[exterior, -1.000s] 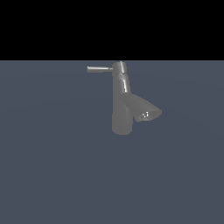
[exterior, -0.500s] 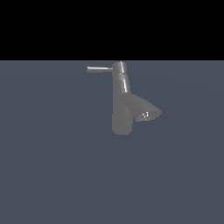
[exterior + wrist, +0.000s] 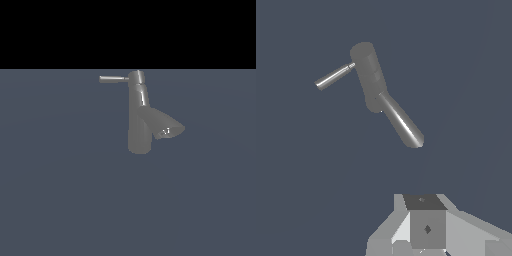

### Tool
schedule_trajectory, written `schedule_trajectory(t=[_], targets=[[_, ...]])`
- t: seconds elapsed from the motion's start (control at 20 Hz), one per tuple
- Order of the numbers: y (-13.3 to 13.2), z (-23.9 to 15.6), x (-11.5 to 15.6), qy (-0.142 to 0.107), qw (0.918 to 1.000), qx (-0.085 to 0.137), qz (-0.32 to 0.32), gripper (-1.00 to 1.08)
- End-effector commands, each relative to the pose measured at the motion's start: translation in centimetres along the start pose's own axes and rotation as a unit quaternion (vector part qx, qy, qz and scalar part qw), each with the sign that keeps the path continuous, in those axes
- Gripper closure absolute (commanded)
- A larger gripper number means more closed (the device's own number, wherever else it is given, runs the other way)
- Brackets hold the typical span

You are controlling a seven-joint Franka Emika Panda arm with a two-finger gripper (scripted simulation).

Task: Turn on the faucet by rotating a designated handle.

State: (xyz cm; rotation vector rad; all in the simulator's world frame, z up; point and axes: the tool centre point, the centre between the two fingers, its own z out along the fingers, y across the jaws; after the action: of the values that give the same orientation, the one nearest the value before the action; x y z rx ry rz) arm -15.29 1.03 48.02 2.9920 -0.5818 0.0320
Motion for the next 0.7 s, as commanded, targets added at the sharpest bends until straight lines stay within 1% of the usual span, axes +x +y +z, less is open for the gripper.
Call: schedule_trajectory(t=[0.0, 0.3, 0.65], targets=[[-0.9, 0.6, 1.3, 0.002, 0.9996, -0.006, 0.026, 1.08], [-3.1, 2.2, 4.3, 0.006, 0.9961, -0.017, 0.087, 1.08], [-5.9, 4.6, 7.6, 0.011, 0.9876, -0.024, 0.155, 1.08]])
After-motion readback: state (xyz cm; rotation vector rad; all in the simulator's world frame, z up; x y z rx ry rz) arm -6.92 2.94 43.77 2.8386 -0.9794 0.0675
